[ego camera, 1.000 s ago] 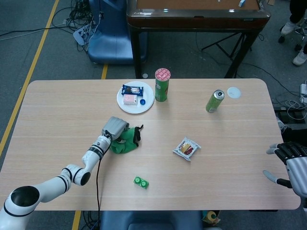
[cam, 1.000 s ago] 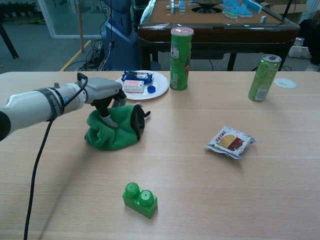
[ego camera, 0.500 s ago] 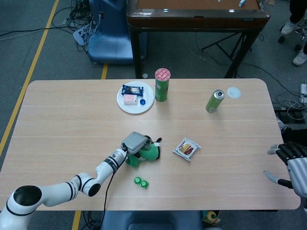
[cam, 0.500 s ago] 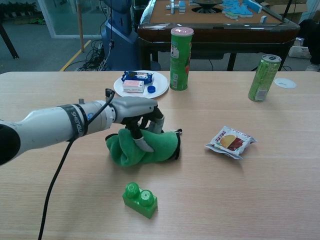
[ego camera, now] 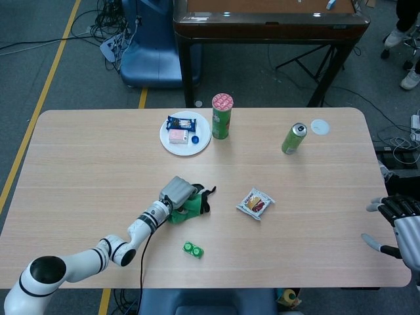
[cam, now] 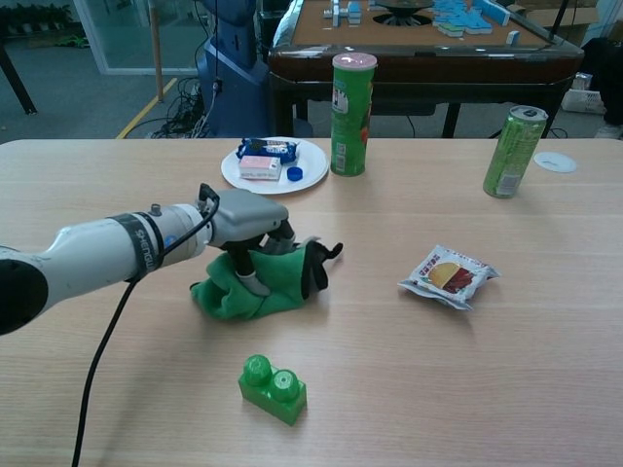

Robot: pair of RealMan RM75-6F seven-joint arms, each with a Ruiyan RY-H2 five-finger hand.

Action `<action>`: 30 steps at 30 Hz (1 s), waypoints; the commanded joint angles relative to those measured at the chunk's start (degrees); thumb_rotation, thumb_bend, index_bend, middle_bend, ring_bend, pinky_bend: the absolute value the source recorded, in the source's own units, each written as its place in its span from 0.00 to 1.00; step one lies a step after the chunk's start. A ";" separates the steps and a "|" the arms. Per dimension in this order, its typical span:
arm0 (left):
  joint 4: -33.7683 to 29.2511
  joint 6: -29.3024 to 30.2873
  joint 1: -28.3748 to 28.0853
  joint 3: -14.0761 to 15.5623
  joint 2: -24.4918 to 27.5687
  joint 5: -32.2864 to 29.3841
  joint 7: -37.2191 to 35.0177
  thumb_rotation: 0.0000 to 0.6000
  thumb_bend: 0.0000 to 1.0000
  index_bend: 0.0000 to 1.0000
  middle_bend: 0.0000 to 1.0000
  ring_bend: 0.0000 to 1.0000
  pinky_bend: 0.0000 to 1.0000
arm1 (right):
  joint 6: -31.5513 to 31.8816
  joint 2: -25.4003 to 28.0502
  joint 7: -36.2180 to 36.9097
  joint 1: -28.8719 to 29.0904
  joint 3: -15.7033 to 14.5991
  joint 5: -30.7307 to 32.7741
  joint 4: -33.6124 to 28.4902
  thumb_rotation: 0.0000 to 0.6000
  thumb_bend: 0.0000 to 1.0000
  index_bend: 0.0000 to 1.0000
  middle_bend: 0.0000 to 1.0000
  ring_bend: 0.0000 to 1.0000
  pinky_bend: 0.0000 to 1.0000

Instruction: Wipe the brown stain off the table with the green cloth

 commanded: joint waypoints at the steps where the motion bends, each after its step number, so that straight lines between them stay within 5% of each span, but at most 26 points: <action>1: 2.31 0.62 0.53 -0.13 -0.12 -1.19 1.90 1.00 0.14 0.54 0.59 0.58 0.69 | 0.08 0.02 -0.10 -0.01 0.00 -0.11 -0.10 1.00 0.21 0.39 0.35 0.26 0.21; 24: -2.92 8.64 3.55 -6.27 9.02 -6.28 4.47 1.00 0.14 0.53 0.59 0.57 0.69 | 0.62 -0.13 0.13 0.11 0.07 -1.15 -0.24 1.00 0.21 0.39 0.35 0.26 0.21; 26: -2.88 8.80 3.72 -6.21 8.97 -6.46 4.52 1.00 0.14 0.51 0.56 0.55 0.69 | 0.62 -0.15 0.23 0.08 0.05 -1.10 -0.15 1.00 0.21 0.39 0.35 0.26 0.21; 30: -3.70 4.92 3.56 -6.04 9.60 -10.10 6.71 1.00 0.14 0.27 0.29 0.33 0.59 | 0.69 -0.22 0.42 -0.01 0.00 -1.07 0.01 1.00 0.21 0.39 0.35 0.26 0.21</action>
